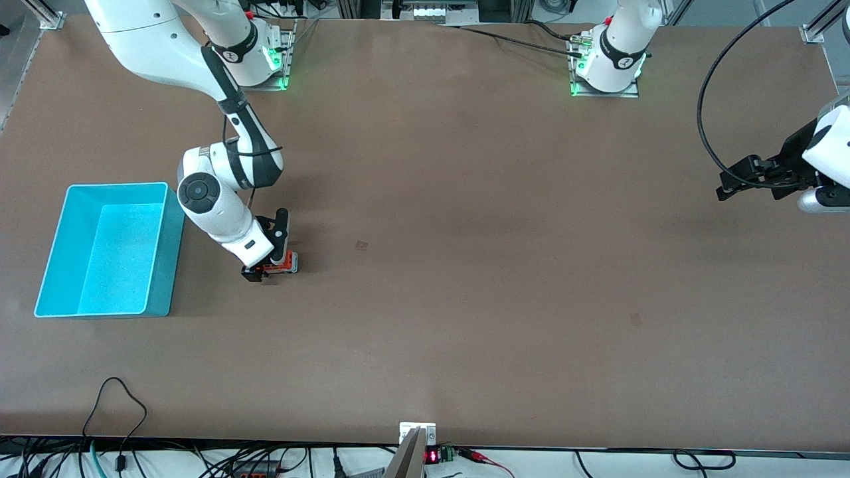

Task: Wind up bus and store in blue box
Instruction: 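Lift the bus with the right gripper and carry it over the blue box, then lower the bus into the blue box and open the right gripper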

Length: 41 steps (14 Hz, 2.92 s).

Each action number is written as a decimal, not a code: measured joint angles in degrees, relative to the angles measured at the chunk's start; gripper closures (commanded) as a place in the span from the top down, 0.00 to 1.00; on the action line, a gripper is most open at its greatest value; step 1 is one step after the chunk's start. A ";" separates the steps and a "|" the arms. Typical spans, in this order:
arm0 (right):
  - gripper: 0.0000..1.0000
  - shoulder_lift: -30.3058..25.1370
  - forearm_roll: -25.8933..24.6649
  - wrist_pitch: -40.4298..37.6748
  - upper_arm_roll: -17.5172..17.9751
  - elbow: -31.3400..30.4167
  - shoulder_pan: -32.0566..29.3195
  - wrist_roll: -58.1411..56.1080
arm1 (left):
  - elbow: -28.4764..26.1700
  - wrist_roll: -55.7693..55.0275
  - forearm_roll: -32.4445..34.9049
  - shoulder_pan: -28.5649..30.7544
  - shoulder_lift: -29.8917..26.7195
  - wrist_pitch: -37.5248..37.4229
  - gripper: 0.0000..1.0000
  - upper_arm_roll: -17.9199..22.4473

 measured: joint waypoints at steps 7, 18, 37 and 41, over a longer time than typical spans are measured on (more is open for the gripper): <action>0.00 0.05 2.39 -0.34 -0.08 1.29 -0.59 0.72 | 0.00 0.00 0.00 0.00 0.00 -0.05 1.00 -0.01; 0.00 -7.87 10.93 -21.82 -2.67 8.72 -15.37 26.65 | 0.00 0.03 0.01 -0.03 0.00 -0.05 1.00 -0.40; 0.00 3.79 7.17 -30.28 -11.79 20.15 -19.90 53.75 | 0.00 0.03 0.06 -0.01 0.00 -0.05 1.00 -0.38; 0.00 6.20 5.92 -26.56 -11.79 20.57 -19.89 53.76 | 0.00 0.03 0.06 -0.01 0.00 -0.05 1.00 -0.38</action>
